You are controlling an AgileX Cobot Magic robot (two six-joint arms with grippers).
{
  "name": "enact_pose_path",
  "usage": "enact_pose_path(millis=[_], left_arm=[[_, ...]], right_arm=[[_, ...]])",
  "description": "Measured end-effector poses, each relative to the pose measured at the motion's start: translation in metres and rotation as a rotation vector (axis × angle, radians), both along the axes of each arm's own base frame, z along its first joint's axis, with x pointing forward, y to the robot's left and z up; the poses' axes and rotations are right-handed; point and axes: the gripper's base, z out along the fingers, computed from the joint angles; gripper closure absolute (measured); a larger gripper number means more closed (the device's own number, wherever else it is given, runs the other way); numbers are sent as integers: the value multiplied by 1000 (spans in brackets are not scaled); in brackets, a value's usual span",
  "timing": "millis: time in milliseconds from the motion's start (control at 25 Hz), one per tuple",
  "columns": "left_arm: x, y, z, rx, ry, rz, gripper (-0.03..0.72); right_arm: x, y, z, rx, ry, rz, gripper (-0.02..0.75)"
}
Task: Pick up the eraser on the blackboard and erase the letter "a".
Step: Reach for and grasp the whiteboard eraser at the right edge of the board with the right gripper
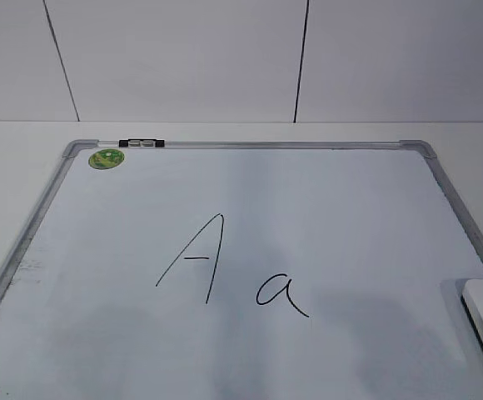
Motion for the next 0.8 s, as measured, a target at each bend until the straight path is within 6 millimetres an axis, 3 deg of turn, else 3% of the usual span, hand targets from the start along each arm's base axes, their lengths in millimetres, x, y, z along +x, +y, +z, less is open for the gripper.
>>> enact_pose_path(millis=[800], left_arm=[[0,0,0,0,0,0,454]], right_arm=[[0,0,0,0,0,0,146]])
